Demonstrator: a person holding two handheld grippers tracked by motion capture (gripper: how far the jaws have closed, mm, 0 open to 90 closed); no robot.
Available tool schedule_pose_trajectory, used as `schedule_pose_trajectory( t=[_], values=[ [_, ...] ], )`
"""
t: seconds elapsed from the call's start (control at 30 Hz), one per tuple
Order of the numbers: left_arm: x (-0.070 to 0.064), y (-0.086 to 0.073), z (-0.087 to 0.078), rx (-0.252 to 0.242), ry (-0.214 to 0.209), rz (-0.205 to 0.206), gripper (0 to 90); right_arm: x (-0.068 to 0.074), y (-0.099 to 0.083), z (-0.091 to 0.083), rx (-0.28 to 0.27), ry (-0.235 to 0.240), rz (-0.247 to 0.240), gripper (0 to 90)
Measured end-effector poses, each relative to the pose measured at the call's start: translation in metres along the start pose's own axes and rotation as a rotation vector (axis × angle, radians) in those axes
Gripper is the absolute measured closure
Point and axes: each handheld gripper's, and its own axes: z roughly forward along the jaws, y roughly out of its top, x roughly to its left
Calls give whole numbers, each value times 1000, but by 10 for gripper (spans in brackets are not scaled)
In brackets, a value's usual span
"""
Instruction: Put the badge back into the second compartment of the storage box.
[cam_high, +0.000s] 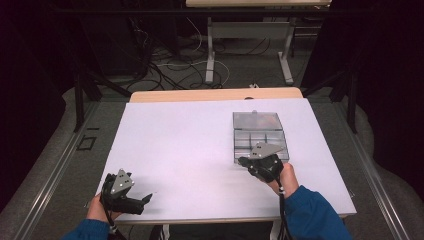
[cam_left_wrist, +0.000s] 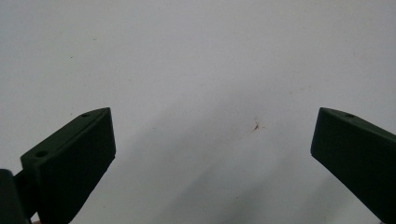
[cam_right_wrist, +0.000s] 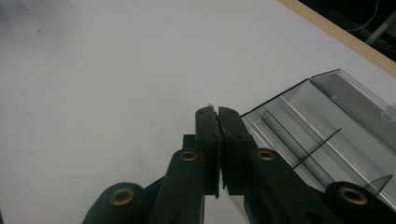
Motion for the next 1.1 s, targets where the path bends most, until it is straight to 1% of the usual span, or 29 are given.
schedule_pose_trajectory(
  t=[0.17, 0.23, 0.27, 0.3, 0.33, 0.37, 0.4, 0.43, 0.47, 0.53, 0.63, 0.67, 0.7, 0.8, 1.0, 1.07, 1.1],
  values=[
    [0, 0, 0, -4, 2, 0, 2, -6, -2, -2, -8, -28, 20, 876],
    [0, 0, 0, -5, 1, 0, 2, -9, -3, -3, -12, -34, 14, 876],
    [0, 0, 0, -5, 1, -1, 1, -9, -3, -3, -9, -45, 25, 876],
    [0, 0, 0, -5, 1, 0, 1, -11, -3, -4, -15, -55, 20, 876],
    [0, 0, 0, -4, 1, 0, 2, -13, -3, -5, -11, -53, 22, 876],
    [0, 0, 0, -2, 1, 0, 1, -14, -4, -5, -21, -66, 27, 876],
    [0, 0, 0, -5, 0, -1, 1, -16, -4, -6, -21, -66, 33, 876],
    [0, 0, 0, -2, -1, -1, 2, -17, -4, -7, -24, -77, 44, 876],
    [0, 0, 0, -5, 2, -1, 2, -19, -5, -8, -22, -75, 41, 876],
    [0, 0, 0, -7, 1, -1, 1, -22, -6, -8, -34, -89, 45, 876],
    [0, 0, 0, -4, 1, -1, 1, -24, -6, -10, -28, -98, 62, 876],
    [0, 0, 0, -7, -2, -2, 1, -25, -7, -10, -36, -108, 57, 876],
    [0, 0, 0, -10, 3, -3, 2, -27, -7, -10, -38, -112, 54, 876],
    [0, 0, 0, -5, 2, -1, 2, -30, -9, -11, -37, -119, 77, 876],
    [0, 0, 0, -10, -1, -2, 2, -37, -11, -12, -35, -132, 83, 876],
    [0, 0, 1, -12, 2, -2, 2, -38, -12, -12, -42, -139, 95, 876],
    [0, 0, 1, -9, 2, -2, 2, -39, -12, -13, -34, -144, 100, 876]
  ],
)
